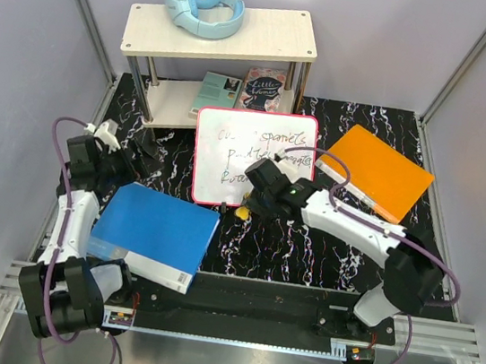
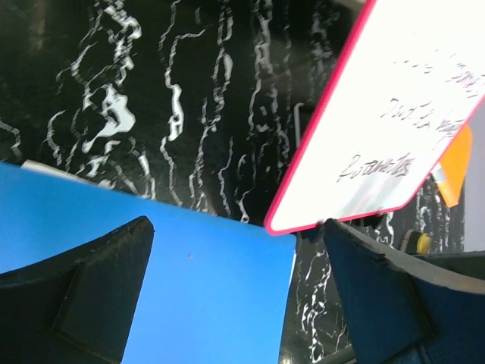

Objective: Erase the whiteboard

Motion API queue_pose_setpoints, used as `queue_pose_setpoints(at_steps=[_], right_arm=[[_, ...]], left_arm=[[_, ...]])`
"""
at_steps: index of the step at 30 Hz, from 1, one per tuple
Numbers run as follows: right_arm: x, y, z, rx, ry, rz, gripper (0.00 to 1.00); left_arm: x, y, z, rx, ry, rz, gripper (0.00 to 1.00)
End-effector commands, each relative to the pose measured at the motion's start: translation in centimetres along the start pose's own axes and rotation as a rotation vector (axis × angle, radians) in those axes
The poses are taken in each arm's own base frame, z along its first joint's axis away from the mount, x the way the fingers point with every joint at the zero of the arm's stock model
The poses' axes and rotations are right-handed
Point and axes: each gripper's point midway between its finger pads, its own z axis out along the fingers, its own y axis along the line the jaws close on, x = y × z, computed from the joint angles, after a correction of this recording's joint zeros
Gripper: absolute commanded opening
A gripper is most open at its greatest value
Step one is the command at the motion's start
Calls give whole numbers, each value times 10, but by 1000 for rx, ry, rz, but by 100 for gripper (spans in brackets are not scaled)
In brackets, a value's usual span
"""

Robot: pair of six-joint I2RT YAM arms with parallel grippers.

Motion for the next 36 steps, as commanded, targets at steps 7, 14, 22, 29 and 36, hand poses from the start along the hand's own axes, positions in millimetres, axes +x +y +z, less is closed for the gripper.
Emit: queue_pose_setpoints(at_steps=[7, 14, 22, 29, 36], right_arm=[[-75, -6, -56, -58, -249, -151, 0], [-122, -14, -52, -37, -286, -169, 0], [-168, -19, -34, -36, -260, -216, 0], [-195, -42, -23, -22, -232, -249, 0], [-212, -67, -7, 2, -200, -266, 0]], left_arm=[[-13, -87, 46, 318, -86, 120, 99], [-17, -86, 90, 407, -68, 46, 99], [-12, -109, 119, 591, -5, 87, 97], [-8, -120, 129, 749, 9, 56, 82], [7, -120, 144, 748, 52, 55, 52]])
